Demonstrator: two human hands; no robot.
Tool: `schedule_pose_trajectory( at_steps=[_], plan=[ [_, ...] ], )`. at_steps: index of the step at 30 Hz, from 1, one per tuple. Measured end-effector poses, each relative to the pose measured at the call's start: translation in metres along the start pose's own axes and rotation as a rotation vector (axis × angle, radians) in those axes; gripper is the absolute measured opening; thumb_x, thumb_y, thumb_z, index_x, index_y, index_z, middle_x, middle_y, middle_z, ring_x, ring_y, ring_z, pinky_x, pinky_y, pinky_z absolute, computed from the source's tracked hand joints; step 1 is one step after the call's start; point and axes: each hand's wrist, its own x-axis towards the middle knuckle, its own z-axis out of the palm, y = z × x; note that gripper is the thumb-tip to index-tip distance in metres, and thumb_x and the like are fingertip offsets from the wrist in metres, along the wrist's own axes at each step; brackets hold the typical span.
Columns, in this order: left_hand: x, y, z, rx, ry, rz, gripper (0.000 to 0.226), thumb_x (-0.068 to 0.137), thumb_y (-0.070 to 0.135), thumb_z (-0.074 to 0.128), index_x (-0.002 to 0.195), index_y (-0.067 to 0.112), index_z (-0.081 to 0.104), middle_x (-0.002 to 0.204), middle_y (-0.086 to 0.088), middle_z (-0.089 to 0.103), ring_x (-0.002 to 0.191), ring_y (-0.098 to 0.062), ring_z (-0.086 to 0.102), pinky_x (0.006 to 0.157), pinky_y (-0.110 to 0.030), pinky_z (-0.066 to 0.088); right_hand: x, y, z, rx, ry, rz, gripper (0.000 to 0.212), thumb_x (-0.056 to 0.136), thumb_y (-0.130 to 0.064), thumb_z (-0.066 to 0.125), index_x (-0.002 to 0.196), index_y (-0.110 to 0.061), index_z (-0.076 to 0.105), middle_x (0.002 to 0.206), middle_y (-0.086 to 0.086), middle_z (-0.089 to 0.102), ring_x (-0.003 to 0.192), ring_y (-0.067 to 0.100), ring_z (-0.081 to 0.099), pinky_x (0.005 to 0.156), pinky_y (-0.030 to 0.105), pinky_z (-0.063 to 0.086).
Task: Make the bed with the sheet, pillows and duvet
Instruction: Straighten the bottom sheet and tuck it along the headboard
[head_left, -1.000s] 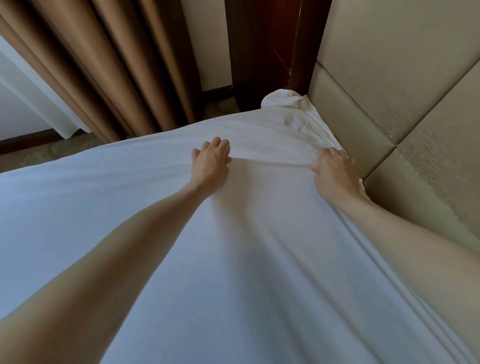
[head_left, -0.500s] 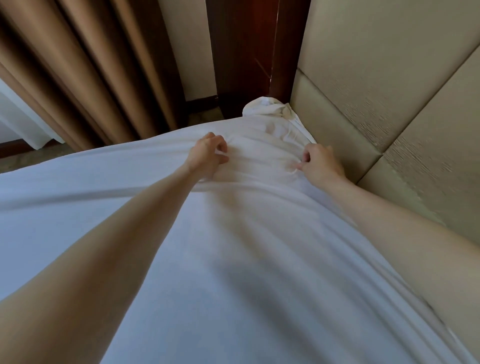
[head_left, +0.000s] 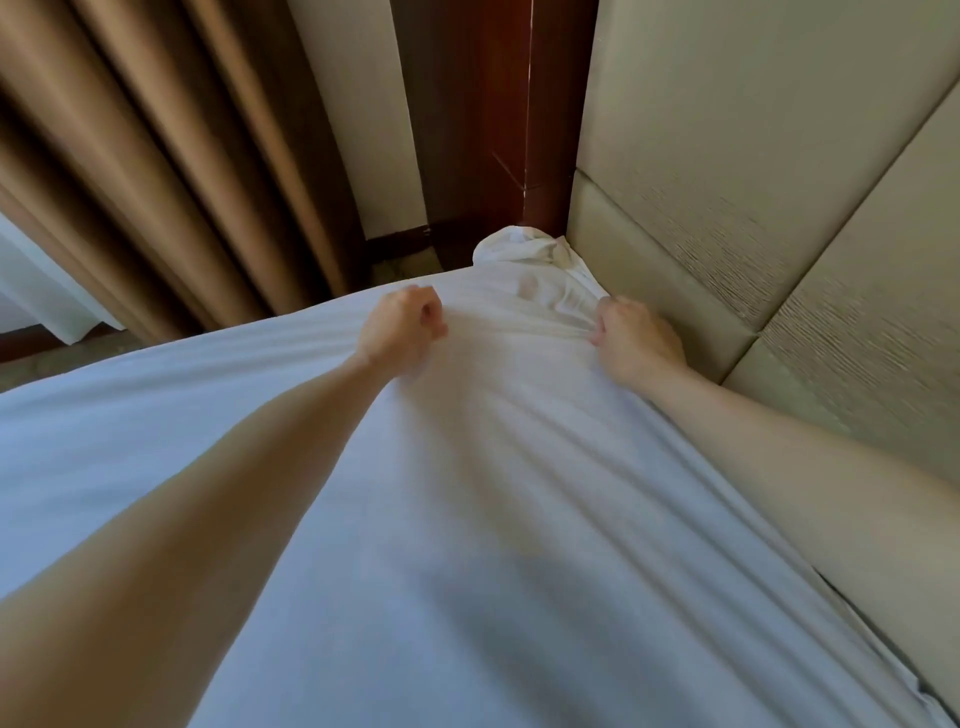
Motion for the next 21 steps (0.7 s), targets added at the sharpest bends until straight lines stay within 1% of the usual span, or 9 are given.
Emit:
schedule_pose_trajectory(
  at_steps=[3, 6, 9, 12, 14, 16, 18, 19, 21],
  plan=[
    [0.011, 0.003, 0.006, 0.167, -0.107, -0.019, 0.021, 0.095, 0.028, 0.052, 0.095, 0.012, 0.065, 0.109, -0.009, 0.055, 0.104, -0.031, 0.052, 0.087, -0.041, 0.044, -0.001, 0.000, 0.015, -0.039, 0.076, 0.030, 0.015, 0.098, -0.016, 0.046, 0.108, -0.008, 0.051, 0.121, 0.012, 0.052, 0.115, 0.034, 0.046, 0.090, 0.044, 0.038],
    [0.019, 0.010, 0.009, 0.139, -0.225, -0.023, 0.024, 0.096, 0.028, 0.053, 0.116, 0.016, 0.054, 0.126, -0.005, 0.050, 0.113, -0.029, 0.050, 0.096, -0.041, 0.040, 0.003, 0.001, 0.028, 0.191, -0.014, 0.111, 0.013, 0.098, -0.027, 0.045, 0.094, -0.016, 0.049, 0.118, 0.007, 0.053, 0.114, 0.035, 0.043, 0.090, 0.043, 0.041],
    [0.027, 0.013, 0.001, 0.050, -0.393, -0.024, 0.049, 0.091, 0.030, 0.062, 0.136, 0.026, 0.044, 0.138, -0.001, 0.047, 0.121, -0.026, 0.049, 0.103, -0.036, 0.038, 0.017, 0.008, 0.026, 0.381, -0.030, 0.132, 0.015, 0.090, -0.032, 0.061, 0.086, -0.019, 0.053, 0.100, 0.003, 0.060, 0.103, 0.029, 0.053, 0.085, 0.038, 0.047],
    [0.038, 0.020, -0.006, 0.034, -0.352, -0.030, 0.033, 0.095, 0.033, 0.056, 0.127, 0.024, 0.060, 0.123, -0.003, 0.057, 0.117, -0.024, 0.053, 0.097, -0.030, 0.040, 0.025, 0.012, 0.016, 0.560, -0.151, 0.107, 0.023, 0.082, -0.030, 0.074, 0.092, -0.013, 0.062, 0.089, 0.000, 0.058, 0.086, 0.018, 0.054, 0.074, 0.028, 0.042],
    [0.043, 0.024, -0.001, 0.072, -0.299, -0.003, 0.028, 0.098, 0.029, 0.051, 0.120, 0.017, 0.063, 0.120, -0.008, 0.061, 0.109, -0.026, 0.057, 0.086, -0.027, 0.041, 0.027, 0.012, 0.011, 0.592, -0.188, 0.099, 0.023, 0.086, -0.030, 0.070, 0.086, -0.008, 0.065, 0.078, 0.001, 0.055, 0.078, 0.018, 0.051, 0.065, 0.027, 0.037],
    [0.046, 0.027, 0.004, 0.144, -0.355, 0.022, 0.026, 0.096, 0.032, 0.054, 0.119, 0.020, 0.059, 0.114, -0.010, 0.061, 0.094, -0.025, 0.057, 0.074, -0.024, 0.041, 0.029, 0.012, 0.012, 0.573, -0.168, 0.083, 0.022, 0.091, -0.026, 0.064, 0.085, -0.006, 0.067, 0.073, 0.001, 0.052, 0.076, 0.019, 0.048, 0.061, 0.027, 0.033],
    [0.049, 0.028, 0.002, 0.153, -0.463, 0.027, 0.031, 0.092, 0.038, 0.059, 0.120, 0.027, 0.053, 0.108, -0.008, 0.059, 0.088, -0.021, 0.054, 0.069, -0.023, 0.041, 0.031, 0.012, 0.011, 0.515, -0.182, 0.056, 0.023, 0.087, -0.030, 0.069, 0.089, -0.007, 0.068, 0.077, -0.002, 0.055, 0.081, 0.017, 0.051, 0.066, 0.026, 0.037],
    [0.050, 0.028, -0.001, 0.166, -0.502, 0.035, 0.034, 0.090, 0.040, 0.061, 0.122, 0.030, 0.051, 0.113, -0.007, 0.057, 0.092, -0.022, 0.053, 0.072, -0.023, 0.043, 0.031, 0.011, 0.010, 0.486, -0.224, 0.043, 0.030, 0.082, -0.036, 0.074, 0.091, -0.009, 0.066, 0.081, -0.003, 0.057, 0.083, 0.017, 0.053, 0.069, 0.028, 0.040],
    [0.051, 0.026, -0.006, 0.260, -0.525, 0.055, 0.043, 0.086, 0.046, 0.064, 0.125, 0.038, 0.048, 0.129, -0.004, 0.046, 0.111, -0.027, 0.049, 0.091, -0.032, 0.043, 0.031, 0.008, 0.008, 0.365, -0.326, 0.030, 0.050, 0.073, -0.050, 0.077, 0.100, -0.010, 0.061, 0.094, -0.001, 0.058, 0.091, 0.019, 0.055, 0.083, 0.032, 0.046]
  ],
)
